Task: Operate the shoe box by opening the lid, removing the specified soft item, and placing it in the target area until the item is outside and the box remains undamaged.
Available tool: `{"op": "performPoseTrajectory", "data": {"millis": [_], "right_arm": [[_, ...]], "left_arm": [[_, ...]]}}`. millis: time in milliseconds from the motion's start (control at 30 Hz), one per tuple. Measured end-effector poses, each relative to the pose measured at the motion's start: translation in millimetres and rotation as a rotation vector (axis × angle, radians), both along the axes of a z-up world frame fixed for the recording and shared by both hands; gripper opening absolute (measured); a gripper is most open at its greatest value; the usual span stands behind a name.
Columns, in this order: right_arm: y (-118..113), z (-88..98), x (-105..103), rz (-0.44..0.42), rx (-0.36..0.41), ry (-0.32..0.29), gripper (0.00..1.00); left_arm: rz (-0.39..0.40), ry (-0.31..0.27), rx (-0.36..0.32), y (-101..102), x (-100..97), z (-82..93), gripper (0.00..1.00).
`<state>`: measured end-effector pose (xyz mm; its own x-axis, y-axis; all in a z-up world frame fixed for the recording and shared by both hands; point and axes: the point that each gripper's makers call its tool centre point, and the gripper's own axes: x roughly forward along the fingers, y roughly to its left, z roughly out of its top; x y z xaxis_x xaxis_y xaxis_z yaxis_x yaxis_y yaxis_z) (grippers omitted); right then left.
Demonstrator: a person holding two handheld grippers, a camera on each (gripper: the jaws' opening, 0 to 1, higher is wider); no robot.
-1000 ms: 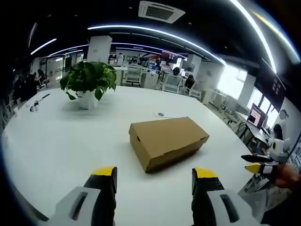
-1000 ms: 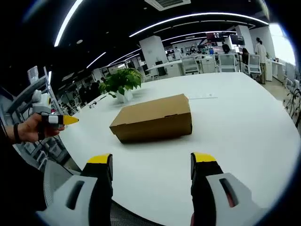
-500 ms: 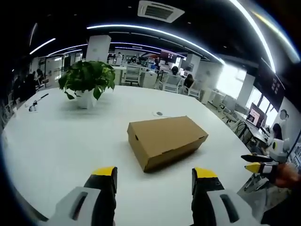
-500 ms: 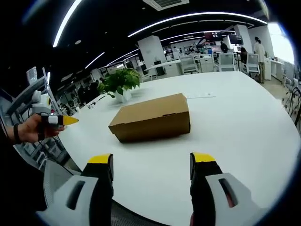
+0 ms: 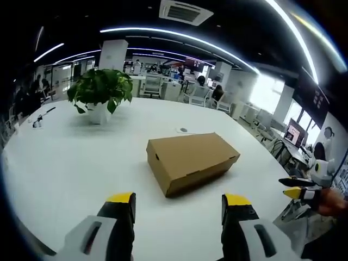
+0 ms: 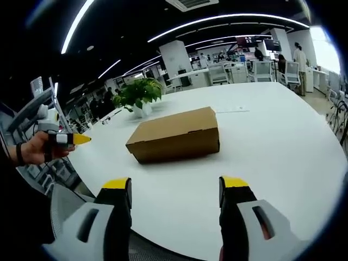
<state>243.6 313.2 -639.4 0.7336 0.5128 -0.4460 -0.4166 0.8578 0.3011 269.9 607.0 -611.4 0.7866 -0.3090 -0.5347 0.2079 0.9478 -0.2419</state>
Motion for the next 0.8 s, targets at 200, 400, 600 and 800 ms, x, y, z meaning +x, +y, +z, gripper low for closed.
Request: {"op": "performPoseTrajectory", "data": {"millis": [200,400,600,800], "right_arm": [[2.3,1.1,0.6,0.009,-0.003,0.000,0.61],[4.6,1.3,1.8,0.017,-0.005,0.001,0.61],[5.7,-0.4,3.6,0.028,-0.014,0.004,0.61],[4.6,-0.9,8.0,0.028,-0.016,0.003,0.61]], "left_arm": [[-0.002,-0.001,-0.003,-1.3,0.2,0.0,0.65],[-0.005,0.002,-0.005,-2.5,-0.3,-1.4,0.65],[-0.017,0.010,0.003,-2.1,-2.0,-3.8,0.65],[-0.006,0.015,0.001,1.9,-2.7,-7.0,0.65]]}}
